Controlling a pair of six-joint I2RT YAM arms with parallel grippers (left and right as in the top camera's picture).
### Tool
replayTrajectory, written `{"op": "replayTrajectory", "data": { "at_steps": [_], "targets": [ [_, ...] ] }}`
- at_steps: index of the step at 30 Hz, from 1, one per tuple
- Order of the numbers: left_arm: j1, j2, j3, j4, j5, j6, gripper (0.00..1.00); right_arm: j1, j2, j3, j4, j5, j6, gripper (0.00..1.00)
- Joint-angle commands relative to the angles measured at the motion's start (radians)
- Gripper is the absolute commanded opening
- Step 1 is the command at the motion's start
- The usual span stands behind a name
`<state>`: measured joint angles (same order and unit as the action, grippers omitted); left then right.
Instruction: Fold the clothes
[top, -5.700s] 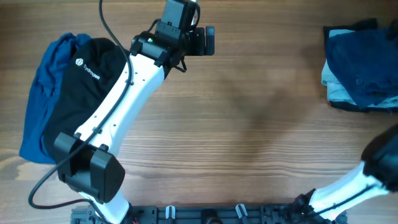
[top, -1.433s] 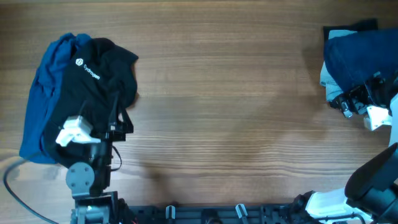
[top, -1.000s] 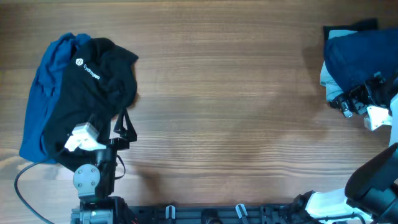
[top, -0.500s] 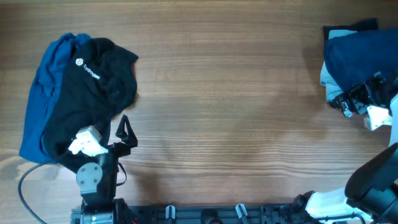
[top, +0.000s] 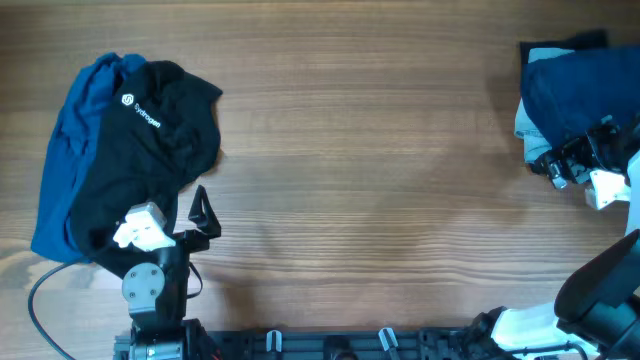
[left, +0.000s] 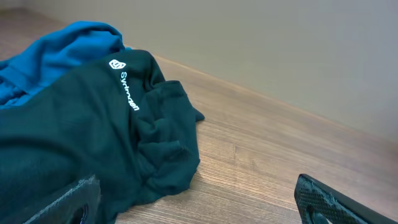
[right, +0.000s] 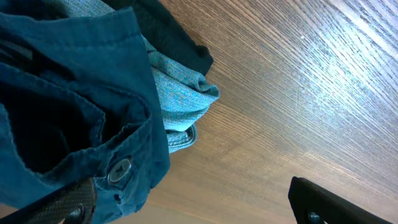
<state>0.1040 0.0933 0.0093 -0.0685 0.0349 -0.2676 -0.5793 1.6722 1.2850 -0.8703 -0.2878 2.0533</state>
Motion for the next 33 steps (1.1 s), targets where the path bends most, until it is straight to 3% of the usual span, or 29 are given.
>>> {"op": "replayTrajectory", "data": {
  "at_steps": [1, 25, 30, 33],
  "targets": [
    [-0.004, -0.008, -0.004, -0.008, -0.01, 0.022, 1.0, -0.002, 0.008, 0.003, -0.001, 0.002, 0.017, 1.0],
    [-0.004, -0.008, -0.003, -0.008, -0.01, 0.022, 1.0, 0.001, -0.003, 0.003, -0.001, 0.002, 0.017, 1.0],
    [-0.004, -0.008, -0.004, -0.008, -0.01, 0.022, 1.0, 0.056, -0.135, 0.003, -0.001, 0.003, 0.017, 1.0],
    [-0.004, -0.008, -0.003, -0.008, -0.01, 0.022, 1.0, 0.163, -0.275, 0.003, 0.0, 0.003, 0.017, 1.0]
  ]
}}
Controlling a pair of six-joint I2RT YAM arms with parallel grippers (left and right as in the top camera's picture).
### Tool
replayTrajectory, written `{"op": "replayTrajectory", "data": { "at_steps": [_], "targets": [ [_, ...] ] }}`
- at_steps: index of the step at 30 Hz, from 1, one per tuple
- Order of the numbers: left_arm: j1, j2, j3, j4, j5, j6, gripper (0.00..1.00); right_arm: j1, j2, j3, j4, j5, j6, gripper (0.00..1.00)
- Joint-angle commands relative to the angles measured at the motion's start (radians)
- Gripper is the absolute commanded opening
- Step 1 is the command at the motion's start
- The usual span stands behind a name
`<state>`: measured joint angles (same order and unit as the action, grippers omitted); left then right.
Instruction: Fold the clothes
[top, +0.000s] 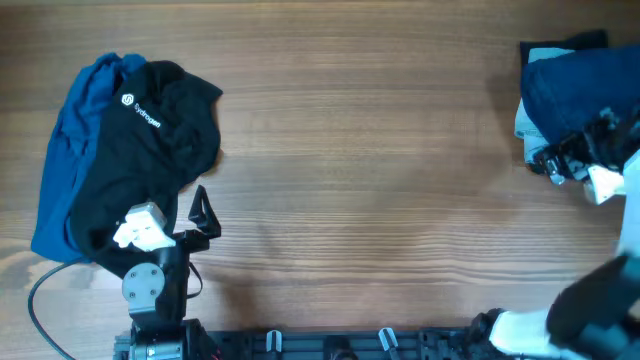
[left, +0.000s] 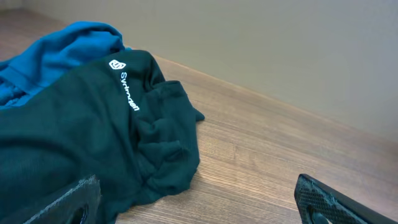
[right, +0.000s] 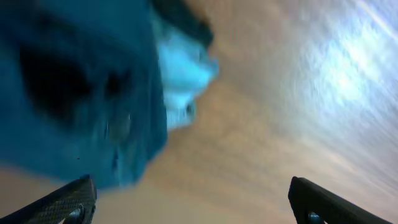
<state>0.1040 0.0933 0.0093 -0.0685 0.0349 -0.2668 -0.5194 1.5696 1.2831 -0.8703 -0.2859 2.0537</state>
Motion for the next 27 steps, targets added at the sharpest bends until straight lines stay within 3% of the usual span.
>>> {"op": "replayTrajectory", "data": {
  "at_steps": [1, 3, 7, 10, 13, 17, 21, 27],
  "targets": [
    [-0.004, -0.008, -0.004, -0.008, -0.01, 0.021, 1.0, 0.151, -0.213, 0.005, 0.0, 0.001, 0.017, 1.0],
    [-0.004, -0.008, -0.004, -0.008, -0.01, 0.021, 1.0, 0.261, -0.286, 0.005, -0.001, 0.001, 0.017, 1.0],
    [-0.004, -0.008, -0.003, -0.008, -0.01, 0.021, 1.0, 0.503, -0.42, -0.001, -0.085, 0.235, -0.03, 1.0],
    [-0.004, -0.008, -0.003, -0.008, -0.01, 0.021, 1.0, 0.68, -0.51, -0.035, -0.253, 0.35, -0.065, 1.0],
    [-0.004, -0.008, -0.003, -0.008, -0.01, 0.021, 1.0, 0.724, -0.584, -0.089, -0.352, 0.403, -0.07, 1.0],
    [-0.004, -0.008, -0.004, -0.008, -0.01, 0.021, 1.0, 0.721, -0.724, -0.237, -0.356, 0.437, -0.253, 1.0],
    [-0.004, -0.008, -0.003, -0.008, -0.01, 0.021, 1.0, 0.687, -0.893, -0.421, -0.144, 0.498, -0.576, 1.0],
    [-0.004, -0.008, -0.004, -0.008, -0.01, 0.021, 1.0, 0.591, -1.104, -0.645, 0.359, 0.401, -1.279, 1.0]
  ]
}}
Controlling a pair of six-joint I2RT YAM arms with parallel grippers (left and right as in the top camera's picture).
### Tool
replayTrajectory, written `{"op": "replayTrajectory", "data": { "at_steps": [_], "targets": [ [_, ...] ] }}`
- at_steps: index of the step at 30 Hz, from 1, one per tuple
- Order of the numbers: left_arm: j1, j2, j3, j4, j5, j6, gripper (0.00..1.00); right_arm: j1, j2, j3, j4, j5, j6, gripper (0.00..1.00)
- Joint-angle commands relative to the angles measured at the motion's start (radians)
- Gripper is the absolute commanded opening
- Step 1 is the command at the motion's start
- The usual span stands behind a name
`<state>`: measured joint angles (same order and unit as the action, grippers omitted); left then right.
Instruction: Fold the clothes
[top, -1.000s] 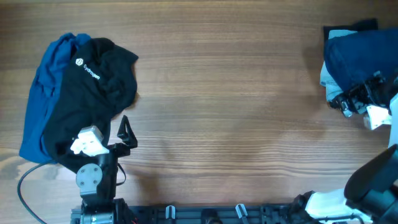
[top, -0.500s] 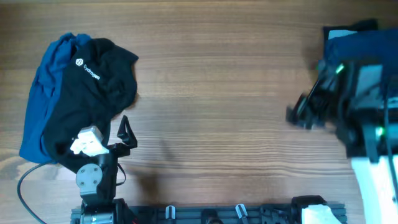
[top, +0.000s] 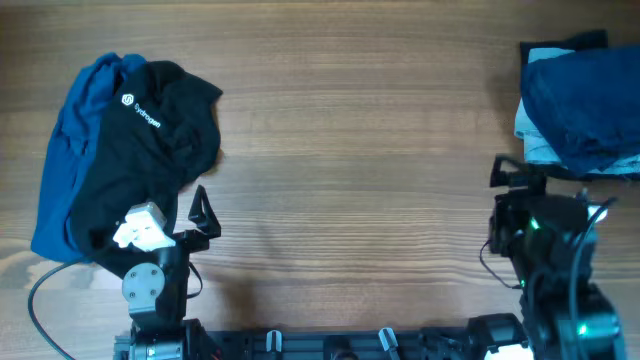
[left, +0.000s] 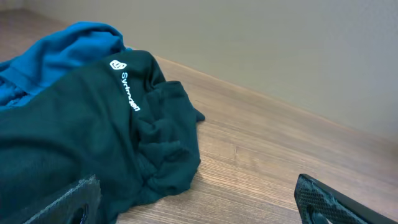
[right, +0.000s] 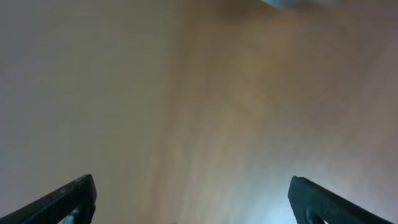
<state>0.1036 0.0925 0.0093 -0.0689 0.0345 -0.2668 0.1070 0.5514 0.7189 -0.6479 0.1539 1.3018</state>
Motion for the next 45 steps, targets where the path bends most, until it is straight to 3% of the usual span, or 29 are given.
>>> {"op": "replayTrajectory", "data": {
  "at_steps": [1, 5, 14, 18, 23, 31, 45],
  "targets": [
    [-0.003, -0.007, -0.003, -0.007, -0.009, 0.021, 1.0, -0.045, -0.117, -0.119, 0.213, -0.085, -0.654, 1.0],
    [-0.003, -0.007, -0.003, -0.007, -0.009, 0.021, 1.0, -0.054, -0.203, -0.242, 0.373, -0.156, -0.863, 1.0],
    [-0.003, -0.007, -0.004, -0.007, -0.009, 0.021, 1.0, -0.062, -0.473, -0.598, 0.634, -0.244, -0.942, 1.0],
    [-0.003, -0.007, -0.003, -0.007, -0.009, 0.021, 1.0, -0.08, -0.548, -0.697, 0.647, -0.286, -0.932, 1.0],
    [-0.003, -0.007, -0.004, -0.007, -0.009, 0.021, 1.0, -0.08, -0.548, -0.71, 0.651, -0.285, -0.976, 1.0],
    [-0.003, -0.007, -0.003, -0.007, -0.009, 0.021, 1.0, -0.08, -0.548, -0.711, 0.651, -0.28, -1.189, 1.0],
    [-0.003, -0.007, -0.004, -0.007, -0.009, 0.021, 1.0, -0.08, -0.548, -0.712, 0.648, -0.229, -1.199, 1.0]
  ]
}}
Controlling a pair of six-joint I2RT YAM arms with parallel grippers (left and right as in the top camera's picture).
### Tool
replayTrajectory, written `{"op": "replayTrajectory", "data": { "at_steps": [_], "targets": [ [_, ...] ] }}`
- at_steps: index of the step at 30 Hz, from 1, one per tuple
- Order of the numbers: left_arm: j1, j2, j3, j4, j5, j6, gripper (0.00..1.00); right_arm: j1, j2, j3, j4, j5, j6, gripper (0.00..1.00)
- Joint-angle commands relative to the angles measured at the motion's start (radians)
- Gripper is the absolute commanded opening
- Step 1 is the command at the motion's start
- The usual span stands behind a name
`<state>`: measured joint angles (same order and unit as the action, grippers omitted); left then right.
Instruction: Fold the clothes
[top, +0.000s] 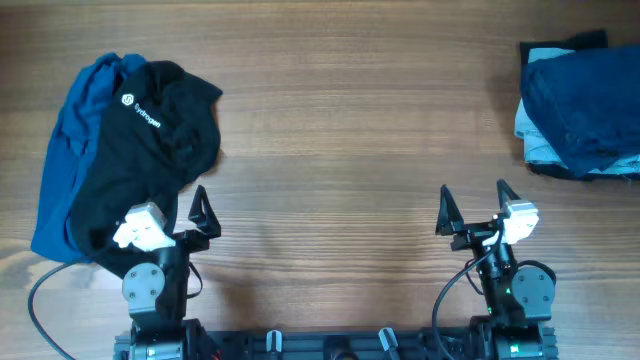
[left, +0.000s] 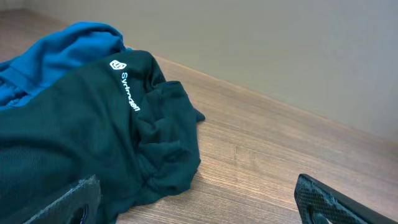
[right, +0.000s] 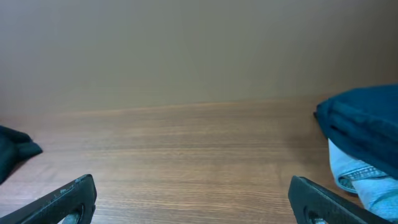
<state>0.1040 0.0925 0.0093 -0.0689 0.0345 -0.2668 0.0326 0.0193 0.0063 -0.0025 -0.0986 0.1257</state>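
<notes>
A crumpled black shirt (top: 165, 140) with white lettering lies on a blue garment (top: 72, 150) at the table's left; the left wrist view shows the same black shirt (left: 93, 130) and blue garment (left: 68, 46). Folded dark blue jeans (top: 580, 100) are stacked at the far right, their edge (right: 367, 134) also in the right wrist view. My left gripper (top: 185, 215) rests open at the front left, beside the black shirt's hem. At the front right my right gripper (top: 472, 208) is open over bare wood, nothing between its fingers.
The wooden table (top: 350, 150) stretches between the two piles. A pale wall (right: 186, 50) rises beyond the table's far edge. A black cable (top: 40, 300) loops at the front left near the arm base.
My right arm has drawn back from in front of the jeans stack to its base at the front right, gripper open and level. The left arm and both piles are unchanged.
My right gripper was open at the front edge of the folded jeans at the far right, and stayed there a second later. Then it stood clear of the stack, nearer the front. Now it rests at the front right. The left arm never moved.
</notes>
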Motion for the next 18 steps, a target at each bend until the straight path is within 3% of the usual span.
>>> {"op": "replayTrajectory", "data": {
  "at_steps": [1, 18],
  "targets": [
    [-0.004, -0.007, -0.003, -0.007, -0.009, 0.021, 1.0, -0.006, -0.016, 0.0, 0.002, 0.023, -0.026, 1.0],
    [-0.004, -0.007, -0.003, -0.007, -0.009, 0.021, 1.0, -0.006, -0.016, 0.0, 0.004, 0.016, -0.018, 1.0]
  ]
}}
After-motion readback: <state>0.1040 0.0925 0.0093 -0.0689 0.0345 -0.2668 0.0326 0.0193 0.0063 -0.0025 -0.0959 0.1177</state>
